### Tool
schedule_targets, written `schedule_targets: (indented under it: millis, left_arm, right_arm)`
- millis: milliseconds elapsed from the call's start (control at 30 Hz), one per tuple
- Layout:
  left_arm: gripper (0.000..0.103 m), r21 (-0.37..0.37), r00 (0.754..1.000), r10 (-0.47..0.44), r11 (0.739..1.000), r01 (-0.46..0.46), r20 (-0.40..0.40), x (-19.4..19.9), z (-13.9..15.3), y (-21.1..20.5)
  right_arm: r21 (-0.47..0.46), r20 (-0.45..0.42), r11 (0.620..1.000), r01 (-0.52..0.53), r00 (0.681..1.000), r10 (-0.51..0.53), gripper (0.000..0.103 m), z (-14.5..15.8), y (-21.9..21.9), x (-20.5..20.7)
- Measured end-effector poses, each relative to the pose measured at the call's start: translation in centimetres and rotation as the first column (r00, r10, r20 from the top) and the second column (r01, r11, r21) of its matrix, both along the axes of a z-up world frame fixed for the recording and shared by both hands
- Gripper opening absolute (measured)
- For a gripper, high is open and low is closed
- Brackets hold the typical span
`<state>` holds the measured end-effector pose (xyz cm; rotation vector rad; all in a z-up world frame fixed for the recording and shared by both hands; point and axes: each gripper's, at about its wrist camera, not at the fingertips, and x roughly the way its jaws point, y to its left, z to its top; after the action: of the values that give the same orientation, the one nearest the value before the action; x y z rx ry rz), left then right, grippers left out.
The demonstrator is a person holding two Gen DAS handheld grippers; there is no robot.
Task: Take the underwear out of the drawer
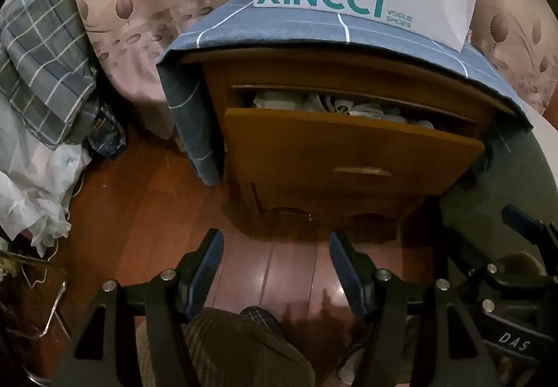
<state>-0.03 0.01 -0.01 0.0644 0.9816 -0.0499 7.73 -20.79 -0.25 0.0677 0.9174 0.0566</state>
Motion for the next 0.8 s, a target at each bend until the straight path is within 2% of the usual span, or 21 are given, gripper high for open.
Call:
schedule_targets:
  millis: [800]
  left_arm:
    - [0.065,0.015,1.0,0.003,1.0,-0.003,-0.007,-0.06,0.02,-0.01]
  right_arm:
    - [0.031,-0.017,0.999,0.012,1.0,-0.011,0.102,-0.39,-0.46,0.14]
